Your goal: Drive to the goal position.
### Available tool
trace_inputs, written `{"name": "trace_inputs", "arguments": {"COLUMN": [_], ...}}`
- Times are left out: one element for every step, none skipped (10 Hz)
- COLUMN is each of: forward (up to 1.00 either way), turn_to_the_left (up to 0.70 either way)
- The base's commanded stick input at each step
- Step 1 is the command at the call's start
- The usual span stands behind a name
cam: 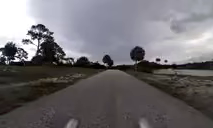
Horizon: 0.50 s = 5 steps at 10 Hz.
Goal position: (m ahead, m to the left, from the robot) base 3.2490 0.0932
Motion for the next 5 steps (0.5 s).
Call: {"name": "trace_inputs", "arguments": {"forward": [1.00,1.00,1.00,1.00,1.00], "turn_to_the_left": [0.00,0.00,0.00,0.00,0.00]}}
